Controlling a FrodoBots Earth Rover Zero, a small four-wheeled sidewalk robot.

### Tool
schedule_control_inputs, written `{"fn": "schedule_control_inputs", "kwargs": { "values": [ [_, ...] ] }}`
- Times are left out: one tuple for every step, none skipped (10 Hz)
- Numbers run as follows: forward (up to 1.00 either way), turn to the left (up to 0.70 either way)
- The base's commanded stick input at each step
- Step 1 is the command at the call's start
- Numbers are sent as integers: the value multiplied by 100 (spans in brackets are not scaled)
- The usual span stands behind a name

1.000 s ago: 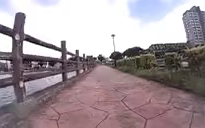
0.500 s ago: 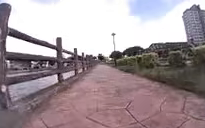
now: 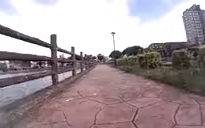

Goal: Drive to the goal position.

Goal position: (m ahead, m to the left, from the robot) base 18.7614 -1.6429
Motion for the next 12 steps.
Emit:
{"fn": "schedule_control_inputs", "kwargs": {
  "values": [
    [70,1],
    [70,0],
    [70,-2],
    [70,-3],
    [70,-3],
    [70,-2],
    [70,-1],
    [70,-1],
    [70,0],
    [70,3],
    [70,7],
    [70,11]
  ]
}}
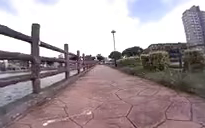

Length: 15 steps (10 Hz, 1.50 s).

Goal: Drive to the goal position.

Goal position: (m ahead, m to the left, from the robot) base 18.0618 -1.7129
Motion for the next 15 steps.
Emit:
{"fn": "schedule_control_inputs", "kwargs": {
  "values": [
    [70,11],
    [70,11],
    [70,11],
    [70,11],
    [70,11],
    [70,11],
    [70,11],
    [70,11],
    [70,-15],
    [70,-24],
    [70,-13],
    [70,11],
    [70,11],
    [70,11],
    [70,11]
  ]
}}
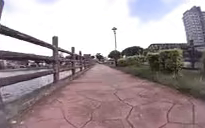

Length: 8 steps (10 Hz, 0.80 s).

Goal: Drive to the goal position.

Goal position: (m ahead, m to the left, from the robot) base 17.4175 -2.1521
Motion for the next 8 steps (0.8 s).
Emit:
{"fn": "schedule_control_inputs", "kwargs": {
  "values": [
    [70,11],
    [70,11],
    [70,11],
    [70,11],
    [70,11],
    [70,11],
    [70,11],
    [70,11]
  ]
}}
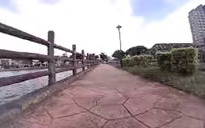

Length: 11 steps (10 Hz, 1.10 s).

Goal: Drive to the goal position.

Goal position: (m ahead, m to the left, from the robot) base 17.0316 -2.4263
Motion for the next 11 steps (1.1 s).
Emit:
{"fn": "schedule_control_inputs", "kwargs": {
  "values": [
    [70,11],
    [70,11],
    [70,11],
    [70,10],
    [70,6],
    [70,-2],
    [70,-24],
    [70,-24],
    [70,-24],
    [70,-24],
    [70,-24]
  ]
}}
